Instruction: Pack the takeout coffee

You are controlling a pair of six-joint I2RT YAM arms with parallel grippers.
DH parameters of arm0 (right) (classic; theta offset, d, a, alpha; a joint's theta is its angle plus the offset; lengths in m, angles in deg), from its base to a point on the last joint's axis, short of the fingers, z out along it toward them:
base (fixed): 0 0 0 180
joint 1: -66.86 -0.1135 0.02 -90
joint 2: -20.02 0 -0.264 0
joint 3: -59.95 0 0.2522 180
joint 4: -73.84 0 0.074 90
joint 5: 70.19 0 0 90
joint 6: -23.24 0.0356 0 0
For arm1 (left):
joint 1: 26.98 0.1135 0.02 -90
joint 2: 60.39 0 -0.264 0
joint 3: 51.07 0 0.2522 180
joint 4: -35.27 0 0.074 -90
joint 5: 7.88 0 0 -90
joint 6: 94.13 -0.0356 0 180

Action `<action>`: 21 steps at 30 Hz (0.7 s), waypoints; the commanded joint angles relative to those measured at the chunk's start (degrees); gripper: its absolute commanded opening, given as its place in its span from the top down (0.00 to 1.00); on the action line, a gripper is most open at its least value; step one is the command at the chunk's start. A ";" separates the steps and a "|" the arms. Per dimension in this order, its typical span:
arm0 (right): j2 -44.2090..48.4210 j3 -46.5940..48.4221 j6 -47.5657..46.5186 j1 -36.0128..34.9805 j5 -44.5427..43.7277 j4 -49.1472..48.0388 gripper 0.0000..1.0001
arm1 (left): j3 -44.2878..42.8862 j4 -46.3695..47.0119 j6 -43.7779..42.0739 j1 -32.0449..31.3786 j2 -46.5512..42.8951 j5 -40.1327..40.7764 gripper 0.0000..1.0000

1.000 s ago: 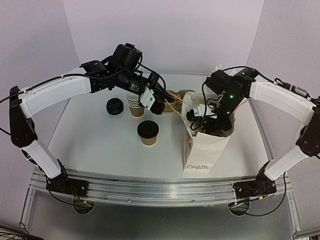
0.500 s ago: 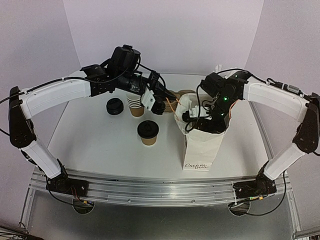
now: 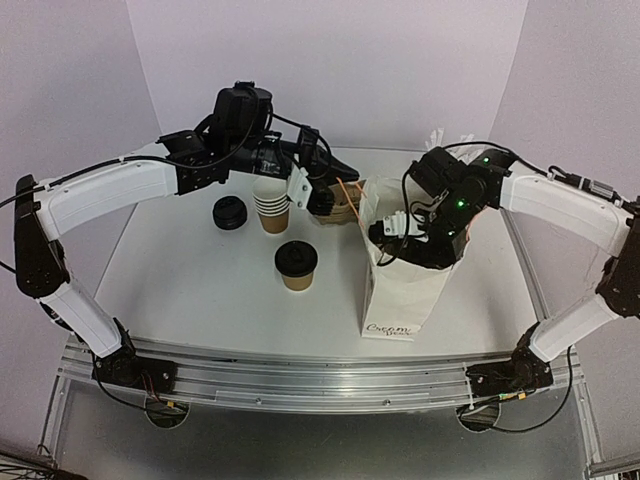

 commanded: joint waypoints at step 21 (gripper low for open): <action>-11.79 -1.85 8.47 -2.69 -3.92 -5.61 1.00 | 0.17 5.95 12.40 -0.02 -2.56 -2.88 1.00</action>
